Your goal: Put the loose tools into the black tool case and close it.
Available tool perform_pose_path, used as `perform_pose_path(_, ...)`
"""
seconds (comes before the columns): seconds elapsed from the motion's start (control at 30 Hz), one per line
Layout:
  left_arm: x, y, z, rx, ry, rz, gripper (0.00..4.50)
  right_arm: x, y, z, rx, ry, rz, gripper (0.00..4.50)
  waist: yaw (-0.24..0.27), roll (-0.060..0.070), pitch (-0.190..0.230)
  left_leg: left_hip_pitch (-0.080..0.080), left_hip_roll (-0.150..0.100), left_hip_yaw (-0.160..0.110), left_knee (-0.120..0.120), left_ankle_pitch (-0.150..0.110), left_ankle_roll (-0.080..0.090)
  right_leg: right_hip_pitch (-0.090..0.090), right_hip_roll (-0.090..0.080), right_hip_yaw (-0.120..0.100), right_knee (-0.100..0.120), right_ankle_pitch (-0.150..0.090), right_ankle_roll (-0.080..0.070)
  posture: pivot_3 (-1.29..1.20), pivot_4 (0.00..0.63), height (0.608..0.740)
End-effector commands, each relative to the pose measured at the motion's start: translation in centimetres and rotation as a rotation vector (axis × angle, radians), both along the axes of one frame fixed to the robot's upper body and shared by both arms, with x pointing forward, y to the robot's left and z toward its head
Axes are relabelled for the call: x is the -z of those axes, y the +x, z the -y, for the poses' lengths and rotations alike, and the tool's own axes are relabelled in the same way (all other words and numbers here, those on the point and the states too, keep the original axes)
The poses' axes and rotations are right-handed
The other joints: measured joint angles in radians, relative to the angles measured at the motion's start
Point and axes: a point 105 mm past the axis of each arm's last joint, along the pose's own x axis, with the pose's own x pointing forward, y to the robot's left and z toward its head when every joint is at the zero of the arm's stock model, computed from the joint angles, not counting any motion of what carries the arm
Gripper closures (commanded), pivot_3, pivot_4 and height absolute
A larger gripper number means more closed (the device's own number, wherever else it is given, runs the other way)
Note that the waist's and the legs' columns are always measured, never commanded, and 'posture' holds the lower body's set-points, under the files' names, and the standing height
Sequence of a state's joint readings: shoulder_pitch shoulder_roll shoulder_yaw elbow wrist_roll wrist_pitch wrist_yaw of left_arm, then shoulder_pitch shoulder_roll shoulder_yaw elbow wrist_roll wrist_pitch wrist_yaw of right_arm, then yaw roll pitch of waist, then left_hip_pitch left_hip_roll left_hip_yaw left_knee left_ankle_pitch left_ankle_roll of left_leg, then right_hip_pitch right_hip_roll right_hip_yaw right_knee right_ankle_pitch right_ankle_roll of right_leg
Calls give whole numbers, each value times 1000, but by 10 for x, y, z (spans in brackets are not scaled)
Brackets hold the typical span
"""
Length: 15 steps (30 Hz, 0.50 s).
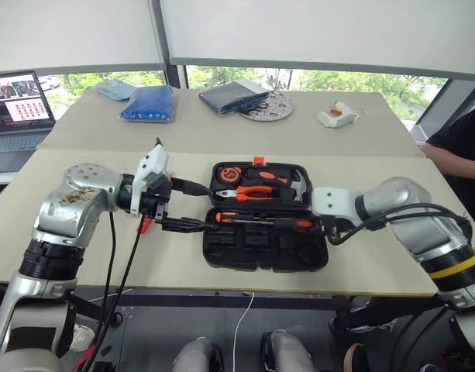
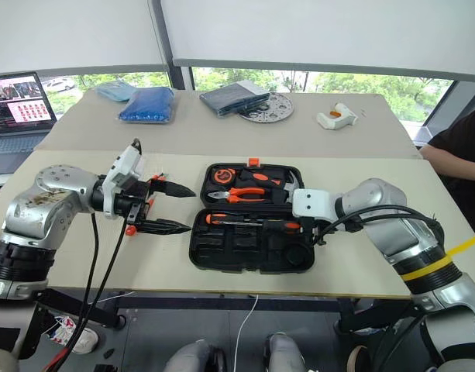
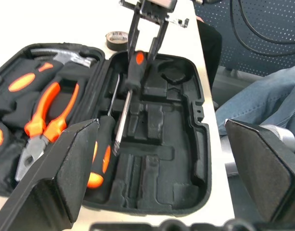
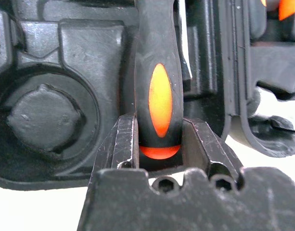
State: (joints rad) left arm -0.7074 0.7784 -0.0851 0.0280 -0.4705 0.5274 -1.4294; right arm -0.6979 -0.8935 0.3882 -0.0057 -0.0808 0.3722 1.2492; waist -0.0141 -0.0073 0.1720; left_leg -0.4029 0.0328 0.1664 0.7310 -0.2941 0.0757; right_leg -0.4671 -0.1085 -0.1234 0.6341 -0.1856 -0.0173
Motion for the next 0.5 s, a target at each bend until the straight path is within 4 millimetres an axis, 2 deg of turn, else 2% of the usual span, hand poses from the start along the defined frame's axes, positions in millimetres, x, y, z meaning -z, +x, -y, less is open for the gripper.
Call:
perform_pose_path(0.03,-8,3,1,1,-2,46,0,-15,1,-7,-26,16,48,2292,0,0,0,0,0,0,0,0,0,0,0,0,0,0,0,0,150,718)
perform_pose_path(0.2,-8,4,1,1,-5,51,0,-28,6,-15,8,99,72,546,0,0,0,0,0,0,0,0,0,0,0,0,0,0,0,0,150,718)
perform_pose_path(0.27,-8,5,1,0,-5,53,0,-35,8,-21,34,165,71,31,0,0,0,0,0,0,0,0,0,0,0,0,0,0,0,0,150,718)
perform_pose_path(0.33,-8,6,1,-1,-5,55,0,-39,9,-27,55,220,57,31,0,0,0,0,0,0,0,0,0,0,0,0,0,0,0,0,150,718)
perform_pose_path(0.5,-8,8,1,0,-5,61,0,-40,9,-34,88,294,23,1629,1,0,0,0,0,0,0,0,0,0,0,0,0,0,0,0,150,718)
